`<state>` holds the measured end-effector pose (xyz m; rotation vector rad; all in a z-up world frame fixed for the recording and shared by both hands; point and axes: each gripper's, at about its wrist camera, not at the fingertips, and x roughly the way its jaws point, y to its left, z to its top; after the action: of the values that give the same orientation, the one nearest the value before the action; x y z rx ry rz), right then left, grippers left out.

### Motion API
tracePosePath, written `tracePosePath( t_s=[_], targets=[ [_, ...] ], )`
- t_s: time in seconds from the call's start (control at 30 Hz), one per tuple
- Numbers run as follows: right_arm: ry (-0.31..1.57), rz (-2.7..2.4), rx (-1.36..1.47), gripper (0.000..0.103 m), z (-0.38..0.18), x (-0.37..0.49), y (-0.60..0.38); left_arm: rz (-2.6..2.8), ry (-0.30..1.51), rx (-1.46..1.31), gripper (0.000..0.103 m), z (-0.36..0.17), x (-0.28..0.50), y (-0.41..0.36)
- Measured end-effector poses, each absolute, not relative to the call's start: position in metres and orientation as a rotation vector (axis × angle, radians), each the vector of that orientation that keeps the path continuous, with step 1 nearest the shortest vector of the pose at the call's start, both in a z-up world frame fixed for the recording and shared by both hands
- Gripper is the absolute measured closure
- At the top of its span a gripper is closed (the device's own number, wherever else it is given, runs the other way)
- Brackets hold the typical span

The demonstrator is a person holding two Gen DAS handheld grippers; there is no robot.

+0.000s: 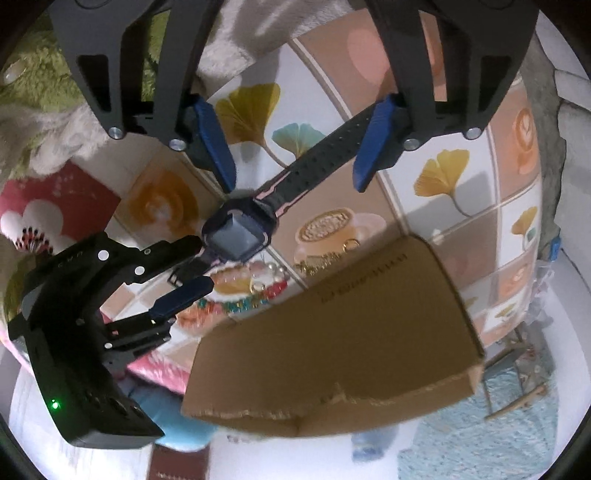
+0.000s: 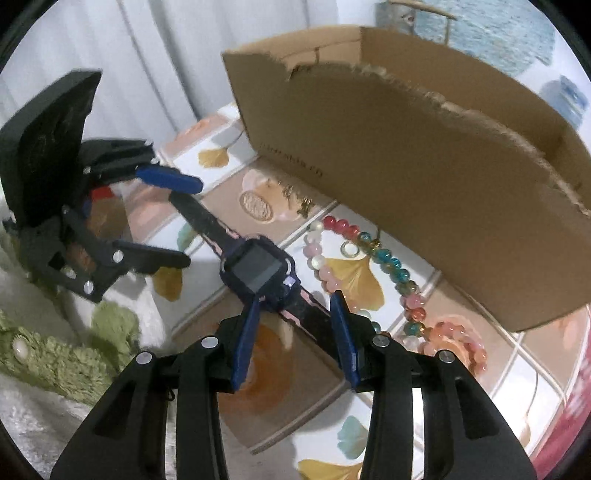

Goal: Organize jewelry
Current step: 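Grasp the smartwatch strap with the left gripper while the right gripper holds the watch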

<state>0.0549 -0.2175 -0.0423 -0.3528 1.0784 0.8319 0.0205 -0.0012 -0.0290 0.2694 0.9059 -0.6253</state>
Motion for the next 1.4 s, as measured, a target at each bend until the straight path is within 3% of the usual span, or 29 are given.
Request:
tracePosePath(
  t_s=[0.33,0.67,1.13,1.27,1.4],
  targets=[
    [1.127,0.936,-0.388,0.064,-0.042,0.039,-0.215,-0.711,1.006,0.283,0.046,-0.032,0.037,-0.003],
    [1.061,0.935,-0.427,0.064,-0.033,0.062,-0.213,-0.860,0.986,0.384,0.048,-0.033,0.049,-0.027],
    [1.109,0.928,-0.343,0.064,-0.042,0.072,-0.216,-0.911,0.980,0.346,0.048,-0.042,0.065,-0.062],
    [1.120,0.909,-0.328,0.064,-0.039,0.068,-0.223,-0.930,0.955,0.360,0.050,-0.038,0.061,-0.055],
    [1.160,0.915,-0.272,0.064,-0.034,0.059,-0.238,-0.964,0.951,0.348,0.058,-0.037,0.057,-0.051]
  ],
)
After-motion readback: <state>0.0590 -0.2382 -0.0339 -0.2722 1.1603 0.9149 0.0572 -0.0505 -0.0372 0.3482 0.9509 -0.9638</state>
